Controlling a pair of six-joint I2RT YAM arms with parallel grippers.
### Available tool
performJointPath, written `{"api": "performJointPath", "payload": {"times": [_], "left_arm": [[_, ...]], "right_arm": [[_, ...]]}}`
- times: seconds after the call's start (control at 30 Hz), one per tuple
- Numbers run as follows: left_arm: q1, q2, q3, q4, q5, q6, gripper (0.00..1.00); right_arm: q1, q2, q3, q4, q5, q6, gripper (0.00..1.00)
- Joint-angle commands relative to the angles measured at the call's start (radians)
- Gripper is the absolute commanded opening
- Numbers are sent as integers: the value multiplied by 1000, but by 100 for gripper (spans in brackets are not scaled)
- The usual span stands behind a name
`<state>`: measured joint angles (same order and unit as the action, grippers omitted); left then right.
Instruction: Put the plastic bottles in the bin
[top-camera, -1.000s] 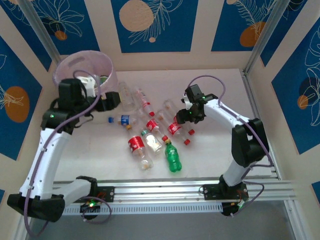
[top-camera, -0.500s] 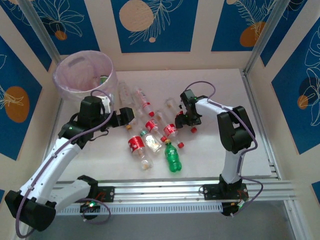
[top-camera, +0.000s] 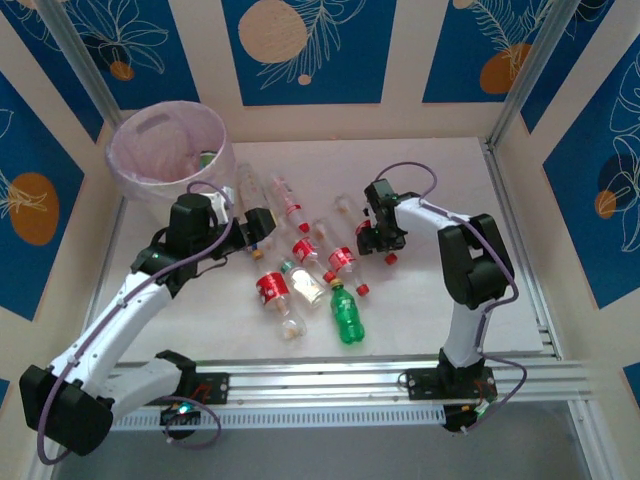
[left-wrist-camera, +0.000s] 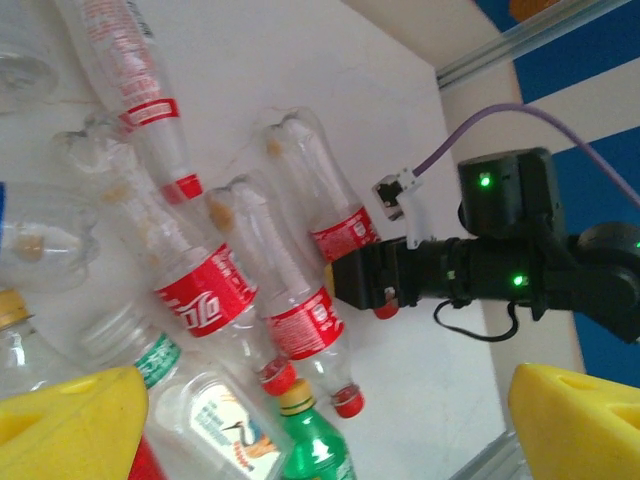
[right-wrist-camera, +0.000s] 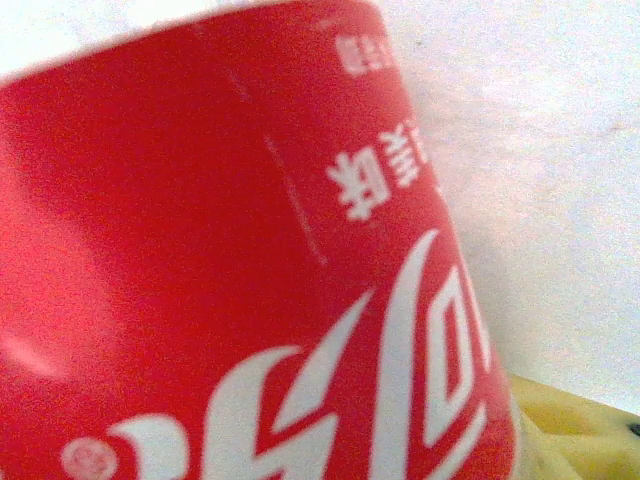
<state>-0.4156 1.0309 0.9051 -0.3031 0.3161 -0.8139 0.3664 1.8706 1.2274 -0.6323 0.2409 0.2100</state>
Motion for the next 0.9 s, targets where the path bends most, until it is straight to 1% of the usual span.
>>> {"api": "performJointPath", "payload": {"times": [0.0,0.07,0.13,0.27,0.37,0.5,0.63,0.7,0.87], "left_arm": [[-14,15,-25,161,64,-103,92],[-19,37,-29,204,89,-131,93],[-31,63,-16,219,103,-134,93],[-72,131,24,277,114,-130,95],[-120,198,69,357,134,-100,97],[-173,297,137,394,117,-81,100],[-217,392,178,493,116,-101,100],[-235,437,201,515,112,-103,100],[-255,519,217,582,97,-144,100]], "right_arm": [[-13,-98,-14,2,10,-6,60],[-16,-152,-27,1,-26,-1,60],[-16,-225,-46,17,-87,19,60],[-4,-375,-93,69,-264,78,60],[9,-441,-116,70,-345,103,59],[31,-509,-160,103,-443,158,59],[57,-541,-189,117,-454,189,59],[61,-554,-203,120,-461,196,59],[62,-592,-231,159,-512,213,59]]}}
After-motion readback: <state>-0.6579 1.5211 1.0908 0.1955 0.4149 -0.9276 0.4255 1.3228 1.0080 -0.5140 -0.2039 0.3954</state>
